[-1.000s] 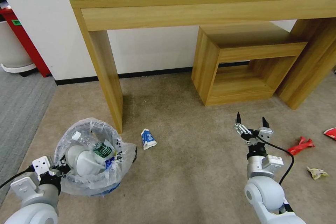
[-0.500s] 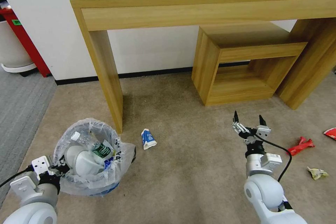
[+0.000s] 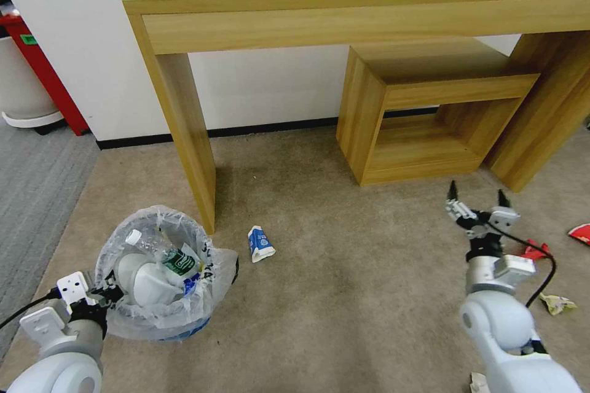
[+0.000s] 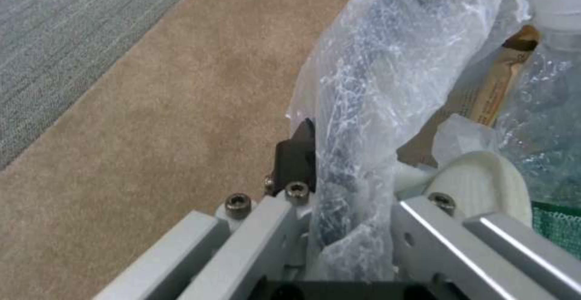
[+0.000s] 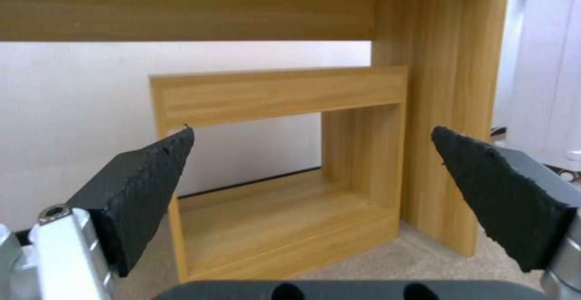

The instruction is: Pick up the trash bin and place the garbage on the floor into it.

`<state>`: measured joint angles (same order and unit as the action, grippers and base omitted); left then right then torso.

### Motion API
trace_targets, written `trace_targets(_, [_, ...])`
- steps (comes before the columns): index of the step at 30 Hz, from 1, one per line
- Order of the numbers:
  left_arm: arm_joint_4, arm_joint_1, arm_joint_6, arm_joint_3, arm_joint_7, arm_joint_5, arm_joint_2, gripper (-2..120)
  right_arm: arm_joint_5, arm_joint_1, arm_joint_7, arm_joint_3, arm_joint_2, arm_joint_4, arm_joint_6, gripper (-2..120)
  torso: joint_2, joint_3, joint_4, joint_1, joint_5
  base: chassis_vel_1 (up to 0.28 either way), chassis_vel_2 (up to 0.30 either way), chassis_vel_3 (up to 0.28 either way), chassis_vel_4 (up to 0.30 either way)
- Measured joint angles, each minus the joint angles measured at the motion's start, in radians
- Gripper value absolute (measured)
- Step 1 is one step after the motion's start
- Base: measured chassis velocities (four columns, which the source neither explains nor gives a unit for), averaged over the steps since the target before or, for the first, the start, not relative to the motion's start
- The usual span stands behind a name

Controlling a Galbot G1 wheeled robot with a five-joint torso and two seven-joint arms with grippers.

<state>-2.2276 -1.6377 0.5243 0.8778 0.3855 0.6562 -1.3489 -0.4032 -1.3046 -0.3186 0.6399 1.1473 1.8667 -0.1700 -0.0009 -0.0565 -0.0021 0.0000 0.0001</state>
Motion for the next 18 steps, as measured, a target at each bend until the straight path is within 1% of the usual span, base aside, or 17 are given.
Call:
trace_targets(5, [0.009, 0.009, -0.002, 0.000, 0.000, 0.000, 0.000, 1, -0.001, 0.013, -0.003, 0.025, 0.005, -0.012, 0.001, 100, 0.000, 0.000, 0.0000, 0.000, 0.0000, 0.000, 0.000, 0.000, 0.000])
trace_targets(12, [0.027, 0.028, -0.002, -0.001, 0.000, 0.004, 0.002, 1, 0.006, 0.027, -0.002, 0.062, -0.008, -0.032, -0.002, 100, 0.000, 0.000, 0.0000, 0.000, -0.0001, 0.000, 0.000, 0.000, 0.000])
trace_targets(18, [0.039, 0.039, -0.001, -0.004, 0.001, 0.005, 0.002, 1, 0.009, 0.020, 0.000, 0.066, -0.005, -0.030, -0.006, 100, 0.000, 0.000, 0.0000, 0.000, -0.0001, 0.000, 0.000, 0.000, 0.000])
